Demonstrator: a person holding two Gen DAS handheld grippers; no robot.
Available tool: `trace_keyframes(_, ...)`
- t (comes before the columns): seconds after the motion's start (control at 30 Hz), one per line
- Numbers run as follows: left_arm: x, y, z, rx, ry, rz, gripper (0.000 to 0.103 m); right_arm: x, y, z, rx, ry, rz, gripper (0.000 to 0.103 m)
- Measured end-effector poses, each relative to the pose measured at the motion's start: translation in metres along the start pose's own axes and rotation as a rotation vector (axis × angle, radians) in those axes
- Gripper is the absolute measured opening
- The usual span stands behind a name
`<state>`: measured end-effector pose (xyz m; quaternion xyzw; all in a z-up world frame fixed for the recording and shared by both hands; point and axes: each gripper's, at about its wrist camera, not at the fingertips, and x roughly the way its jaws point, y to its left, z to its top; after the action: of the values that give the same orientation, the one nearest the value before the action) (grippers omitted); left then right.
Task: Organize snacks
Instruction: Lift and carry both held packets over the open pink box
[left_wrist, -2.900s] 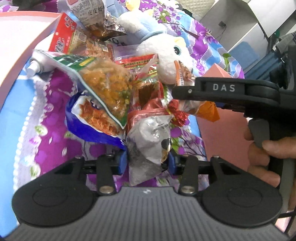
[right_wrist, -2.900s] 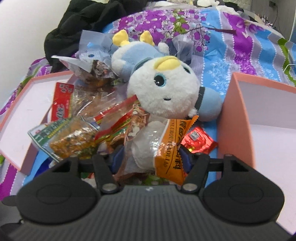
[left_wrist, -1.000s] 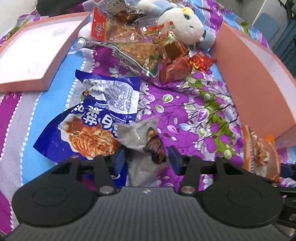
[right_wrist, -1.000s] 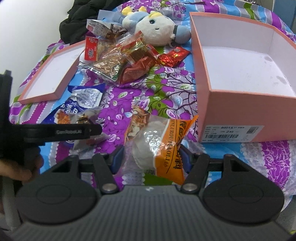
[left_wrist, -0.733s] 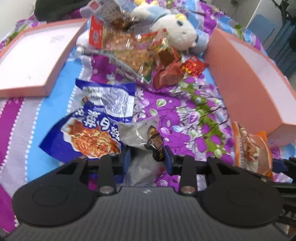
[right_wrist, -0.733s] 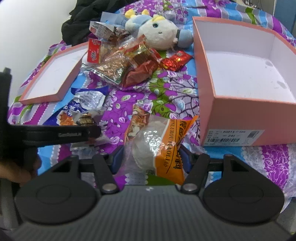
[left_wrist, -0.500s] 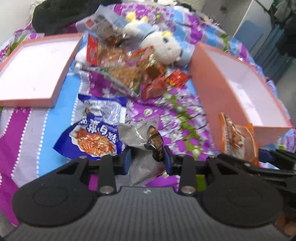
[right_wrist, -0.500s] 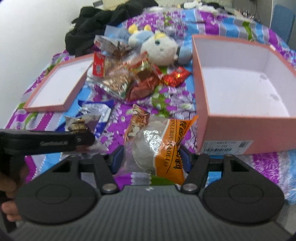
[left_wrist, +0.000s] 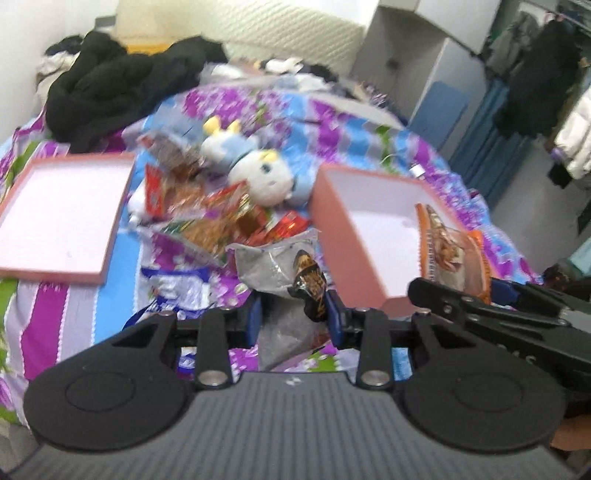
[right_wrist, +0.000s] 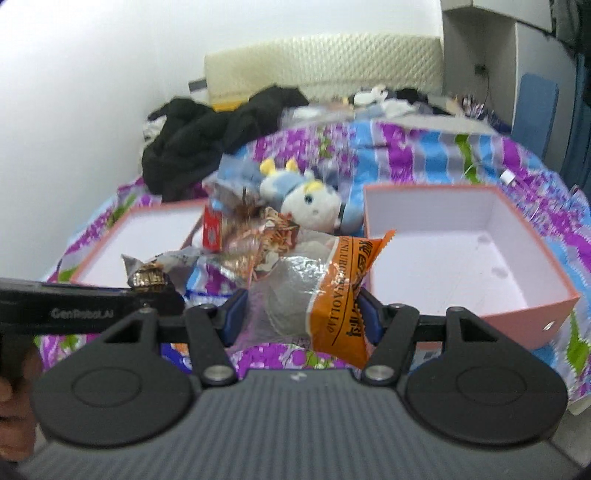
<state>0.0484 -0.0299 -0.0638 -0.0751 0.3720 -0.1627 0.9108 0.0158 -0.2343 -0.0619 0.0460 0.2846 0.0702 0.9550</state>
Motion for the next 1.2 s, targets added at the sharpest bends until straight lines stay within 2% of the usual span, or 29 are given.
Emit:
trace_keyframes(0.13, -0.017, -0.017, 0.005, 0.032, -0.039, -0.043, 0.040, -0.021, -0.004, 0.004, 0.006, -0.041, -0.019, 0.065)
trace_keyframes(0.23, -0.021, -0.030, 0.006, 0.062, -0.040, -0.073, 0.040, -0.030, -0.011, 0.004, 0.021, -0.056, -0.043, 0.065)
trace_keyframes(0.57, 0.006, -0.060, 0.019, 0.102, 0.015, -0.153, 0.040, -0.033, -0.047, -0.002, 0.105, -0.046, -0.139, 0.065)
trace_keyframes(0.8, 0.066, -0.077, 0.049, 0.115, 0.064, -0.161, 0.040, 0.003, -0.085, 0.004, 0.167, -0.015, -0.154, 0.065)
trace_keyframes(1.0, 0.142, -0.096, 0.075, 0.130, 0.118, -0.174, 0.040, 0.050, -0.123, 0.019, 0.160, 0.014, -0.166, 0.065)
trace_keyframes(1.2, 0.220, -0.112, 0.095, 0.149, 0.161, -0.190, 0.040, 0.106, -0.167, 0.027, 0.181, 0.080, -0.186, 0.065)
